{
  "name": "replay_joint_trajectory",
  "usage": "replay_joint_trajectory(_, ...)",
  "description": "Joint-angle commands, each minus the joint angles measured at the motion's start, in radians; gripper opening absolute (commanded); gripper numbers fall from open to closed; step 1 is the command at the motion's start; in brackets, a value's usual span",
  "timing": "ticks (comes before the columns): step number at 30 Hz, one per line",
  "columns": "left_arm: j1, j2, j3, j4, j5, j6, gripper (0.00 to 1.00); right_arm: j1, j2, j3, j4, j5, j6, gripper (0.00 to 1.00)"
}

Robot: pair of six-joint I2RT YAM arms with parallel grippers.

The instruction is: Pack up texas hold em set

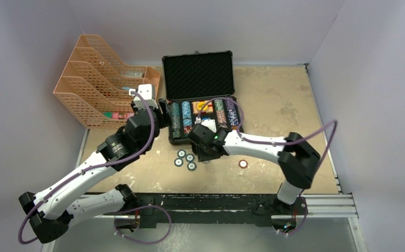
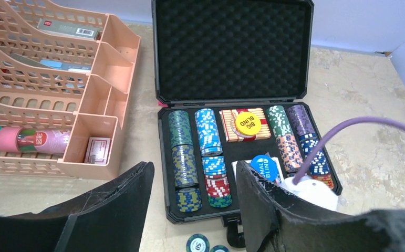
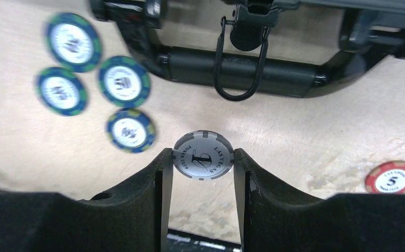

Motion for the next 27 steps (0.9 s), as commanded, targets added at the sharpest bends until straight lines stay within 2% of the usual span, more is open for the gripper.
replay_joint_trajectory(1,0.002,0.007,-0.008,0.061,0.043,-0.011,0.59,-0.022,-0.166,0.008,0.0,0.077,0.062,0.37)
replay_joint_trajectory(5,0.002,0.031,-0.016,0.089,0.12,-0.001,0.6,-0.086,-0.262,-0.029,0.056,0.054,0.077,0.38)
replay_joint_trajectory(11,0.003,0.066,-0.054,0.172,0.267,-0.032,0.6,-0.258,-0.428,-0.142,0.228,-0.081,0.11,0.38)
replay_joint_trajectory(19,0.002,0.185,-0.159,0.461,0.569,-0.127,0.61,-0.45,-0.56,-0.217,0.37,-0.259,0.174,0.38)
replay_joint_trajectory(27,-0.001,0.303,-0.214,0.768,0.697,-0.228,0.6,-0.485,-0.593,-0.209,0.461,-0.372,0.243,0.39)
